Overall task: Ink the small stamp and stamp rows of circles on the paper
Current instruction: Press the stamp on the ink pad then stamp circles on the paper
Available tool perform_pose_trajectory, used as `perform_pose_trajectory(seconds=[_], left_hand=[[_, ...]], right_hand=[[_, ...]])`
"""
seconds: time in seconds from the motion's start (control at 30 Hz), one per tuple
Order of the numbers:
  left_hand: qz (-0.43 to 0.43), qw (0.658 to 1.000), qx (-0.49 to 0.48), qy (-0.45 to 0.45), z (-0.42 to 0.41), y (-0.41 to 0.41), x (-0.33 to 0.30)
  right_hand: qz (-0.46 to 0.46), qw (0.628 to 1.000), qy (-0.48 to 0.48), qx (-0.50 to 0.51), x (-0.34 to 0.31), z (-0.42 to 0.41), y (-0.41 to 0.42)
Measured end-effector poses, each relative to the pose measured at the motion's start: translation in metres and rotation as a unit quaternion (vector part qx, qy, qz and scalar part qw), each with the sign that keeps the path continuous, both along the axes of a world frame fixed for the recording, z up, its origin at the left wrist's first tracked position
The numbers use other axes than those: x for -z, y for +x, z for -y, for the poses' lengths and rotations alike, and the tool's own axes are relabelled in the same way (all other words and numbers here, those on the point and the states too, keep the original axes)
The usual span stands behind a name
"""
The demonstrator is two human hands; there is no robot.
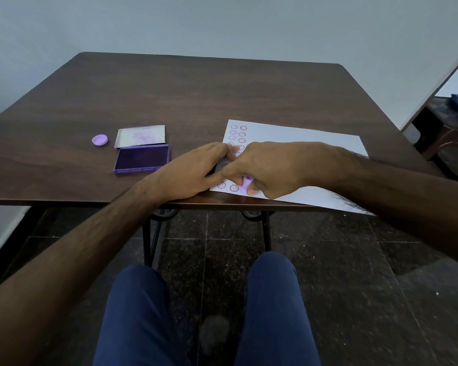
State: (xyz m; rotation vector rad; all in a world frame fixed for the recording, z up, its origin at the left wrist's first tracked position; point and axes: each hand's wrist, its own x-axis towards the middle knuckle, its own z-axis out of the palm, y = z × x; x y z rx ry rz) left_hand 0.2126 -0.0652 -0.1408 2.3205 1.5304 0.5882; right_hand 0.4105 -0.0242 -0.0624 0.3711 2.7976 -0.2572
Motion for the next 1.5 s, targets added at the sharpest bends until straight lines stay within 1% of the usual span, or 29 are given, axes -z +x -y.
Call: perform_pose_trajectory(seconds=[0.1, 0.27, 0.4, 0.53, 0.57, 0.6, 0.63, 0.67, 0.73, 0.8, 0.83, 0.87, 0.97, 1.13, 1.2, 1.27, 1.43, 1.5], left_hand=[[0.0, 1.0, 0.001, 0.002, -0.001, 0.0, 0.0], [-0.003, 1.0, -0.002, 0.01, -0.001, -0.002, 0.003], [-0.008, 1.0, 0.001, 0.002, 0.0, 0.0, 0.001], [-0.025, 1.0, 0.003, 0.002, 0.004, 0.004, -0.006], [-0.033, 0.999, 0.003, 0.002, 0.005, 0.004, -0.008], [-0.041, 0.999, 0.004, 0.003, 0.006, 0.005, -0.01], [-0.046, 0.999, 0.004, 0.005, 0.007, 0.005, -0.011], [-0.046, 0.999, 0.005, 0.006, 0.007, 0.005, -0.012], [-0.047, 0.999, 0.008, -0.003, 0.008, 0.005, -0.014], [-0.057, 0.998, 0.009, -0.018, 0.006, 0.005, -0.017], [-0.064, 0.998, 0.008, -0.027, 0.005, 0.006, -0.018], [-0.07, 0.997, 0.007, -0.035, 0.004, 0.006, -0.019], [-0.088, 0.995, 0.004, -0.046, -0.001, 0.006, -0.022], [-0.144, 0.989, -0.011, -0.034, -0.026, -0.002, -0.029], [-0.171, 0.984, -0.036, -0.031, -0.041, -0.008, -0.03], [-0.196, 0.978, -0.071, -0.032, -0.056, -0.014, -0.032], [-0.235, 0.957, -0.162, -0.047, -0.092, -0.027, -0.032], [-0.232, 0.953, -0.186, -0.051, -0.104, -0.032, -0.031]], right_hand=[[-0.006, 1.0, -0.006, -0.012, 0.001, -0.002, 0.0], [-0.007, 1.0, 0.004, 0.0, 0.003, -0.004, -0.001], [-0.029, 0.999, -0.016, 0.005, 0.004, -0.004, 0.003], [-0.035, 0.996, -0.077, 0.027, -0.002, -0.015, 0.009], [-0.048, 0.991, -0.116, 0.035, -0.004, -0.02, 0.012], [-0.079, 0.98, -0.176, 0.054, -0.007, -0.026, 0.016], [-0.126, 0.958, -0.244, 0.081, -0.01, -0.033, 0.02], [-0.181, 0.926, -0.314, 0.106, -0.014, -0.04, 0.025], [-0.274, 0.843, -0.442, 0.137, -0.015, -0.052, 0.036], [-0.331, 0.761, -0.533, 0.161, -0.004, -0.059, 0.046], [-0.349, 0.737, -0.55, 0.179, 0.005, -0.062, 0.051], [-0.361, 0.726, -0.551, 0.198, 0.015, -0.062, 0.055], [-0.386, 0.711, -0.535, 0.245, 0.041, -0.059, 0.061], [-0.472, 0.657, -0.5, 0.308, 0.05, -0.061, 0.05], [-0.496, 0.626, -0.497, 0.339, 0.05, -0.063, 0.042], [-0.517, 0.586, -0.503, 0.37, 0.051, -0.066, 0.033], [-0.58, 0.437, -0.549, 0.414, 0.049, -0.068, 0.015], [-0.587, 0.393, -0.566, 0.425, 0.049, -0.07, 0.009]])
